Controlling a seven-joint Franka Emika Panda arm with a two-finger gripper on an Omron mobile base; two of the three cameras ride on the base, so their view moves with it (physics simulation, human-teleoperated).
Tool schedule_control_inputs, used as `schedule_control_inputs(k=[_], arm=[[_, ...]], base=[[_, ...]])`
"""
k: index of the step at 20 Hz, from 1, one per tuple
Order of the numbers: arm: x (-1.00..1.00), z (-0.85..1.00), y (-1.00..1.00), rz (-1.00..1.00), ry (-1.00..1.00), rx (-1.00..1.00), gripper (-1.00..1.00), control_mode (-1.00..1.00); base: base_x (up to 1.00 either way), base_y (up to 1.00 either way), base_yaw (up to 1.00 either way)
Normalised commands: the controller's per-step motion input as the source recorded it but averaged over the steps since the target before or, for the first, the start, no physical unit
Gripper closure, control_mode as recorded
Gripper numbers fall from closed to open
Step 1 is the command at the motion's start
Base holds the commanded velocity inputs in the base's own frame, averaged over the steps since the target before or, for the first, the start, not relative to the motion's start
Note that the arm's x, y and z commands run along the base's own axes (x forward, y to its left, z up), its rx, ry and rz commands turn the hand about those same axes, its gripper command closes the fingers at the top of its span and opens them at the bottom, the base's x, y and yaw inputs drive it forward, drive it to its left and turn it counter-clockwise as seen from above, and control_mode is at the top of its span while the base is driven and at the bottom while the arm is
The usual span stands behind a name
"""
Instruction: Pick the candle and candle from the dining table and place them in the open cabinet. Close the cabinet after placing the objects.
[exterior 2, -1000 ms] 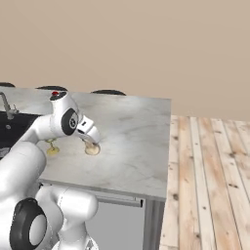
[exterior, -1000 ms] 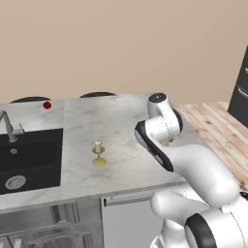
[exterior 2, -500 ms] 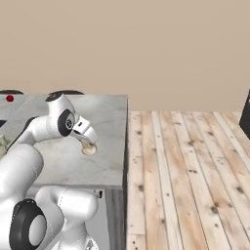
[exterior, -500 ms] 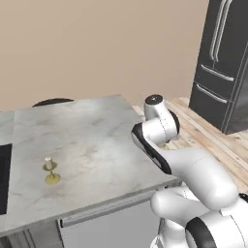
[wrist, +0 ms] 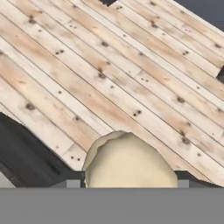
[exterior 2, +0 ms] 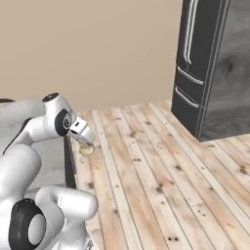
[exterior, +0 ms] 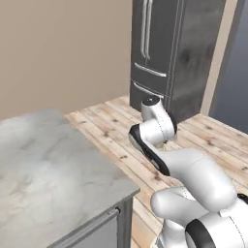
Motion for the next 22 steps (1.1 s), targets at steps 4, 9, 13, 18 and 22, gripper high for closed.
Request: schedule_control_inputs(k=[4,9,13,18,22], arm=[[0.0,0.0,0.0,0.0,0.0,0.0,1.0,1.0],[0.0,0.0,0.0,0.0,0.0,0.0,1.0,1.0],[0.0,0.0,0.0,0.0,0.0,0.0,1.0,1.0],[0.0,0.0,0.0,0.0,0.0,0.0,1.0,1.0],[0.0,0.0,0.0,0.0,0.0,0.0,1.0,1.0]], base=[[0.09,-0.86,-0.56],[0.14,-0.86,-0.56],[0.14,-0.79,-0.54],[0.08,-0.64,-0.56],[0.0,-0.58,-0.59]])
